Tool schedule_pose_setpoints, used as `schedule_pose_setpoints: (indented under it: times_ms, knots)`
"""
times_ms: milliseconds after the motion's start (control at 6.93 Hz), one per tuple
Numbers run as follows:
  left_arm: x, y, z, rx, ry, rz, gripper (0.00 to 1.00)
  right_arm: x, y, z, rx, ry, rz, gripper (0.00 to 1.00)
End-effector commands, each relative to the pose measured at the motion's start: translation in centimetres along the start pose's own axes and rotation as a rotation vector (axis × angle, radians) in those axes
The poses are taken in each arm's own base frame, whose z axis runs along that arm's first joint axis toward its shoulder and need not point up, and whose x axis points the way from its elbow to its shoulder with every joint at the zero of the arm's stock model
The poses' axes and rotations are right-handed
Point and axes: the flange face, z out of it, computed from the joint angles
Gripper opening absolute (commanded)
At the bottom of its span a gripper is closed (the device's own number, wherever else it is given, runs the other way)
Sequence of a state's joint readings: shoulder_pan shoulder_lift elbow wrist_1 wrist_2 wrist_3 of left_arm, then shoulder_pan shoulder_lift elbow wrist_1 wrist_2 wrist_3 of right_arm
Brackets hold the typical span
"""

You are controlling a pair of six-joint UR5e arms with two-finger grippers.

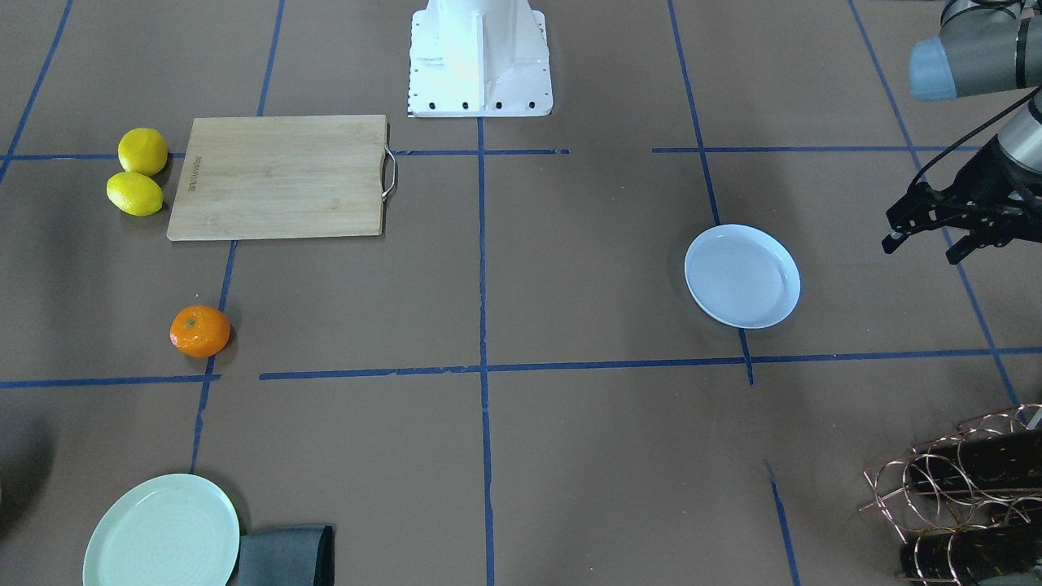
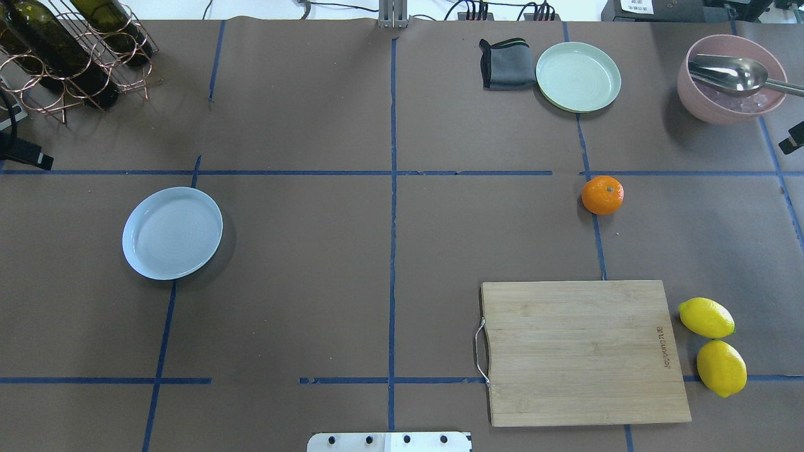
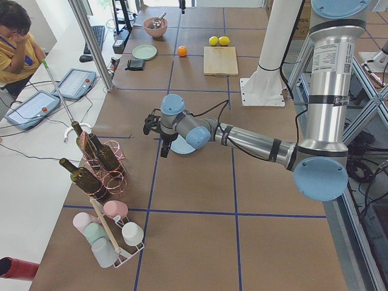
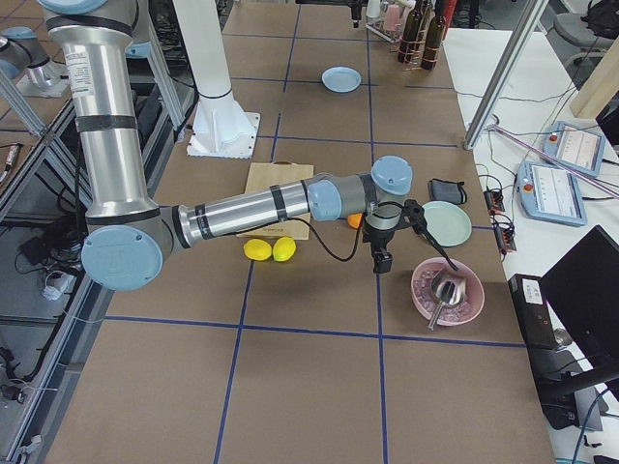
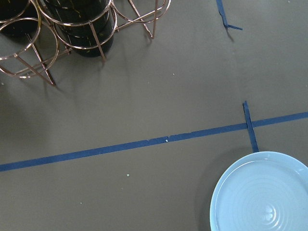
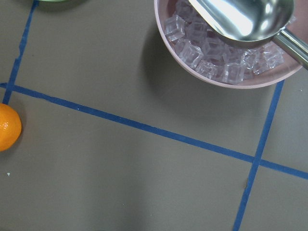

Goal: Pick orange to plate
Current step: 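Reach the left gripper to the rim of the white plate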

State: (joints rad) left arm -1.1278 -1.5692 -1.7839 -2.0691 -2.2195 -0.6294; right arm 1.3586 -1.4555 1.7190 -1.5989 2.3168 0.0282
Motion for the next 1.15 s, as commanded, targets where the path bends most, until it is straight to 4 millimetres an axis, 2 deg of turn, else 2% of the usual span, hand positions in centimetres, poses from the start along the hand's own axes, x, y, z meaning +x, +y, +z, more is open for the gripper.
schedule_pose_setpoints:
  times_ms: [0, 144, 433, 722, 866, 1010]
  knots:
    - [2.5, 3.9, 7.0, 0.04, 0.046, -0.075, 1.0, -0.2, 0.0, 0.5, -0.006, -0.001, -0.002, 1.0]
    - [3.4, 5.4, 9.2, 0.039, 0.093, -0.1, 0.99, -0.2, 0.0, 0.5, -0.006, -0.001, -0.002, 1.0]
    - [5.8, 7.2, 12.1, 0.04, 0.094, -0.128, 0.86, -0.2, 0.0, 0.5, -0.006, -0.001, -0.002, 1.0]
    - [5.6, 7.3, 13.0, 0.027, 0.086, -0.14, 0.59, 0.0, 0.1, 0.7, -0.01, -0.001, 0.001, 1.0]
    - [5.5, 7.0, 13.7, 0.023, 0.081, -0.143, 0.55, 0.0, 0.2, 0.7, -0.011, -0.001, 0.002, 1.0]
    - [5.9, 6.6, 13.9, 0.023, 0.087, -0.142, 0.37, 0.0, 0.2, 0.6, -0.01, -0.001, 0.001, 1.0]
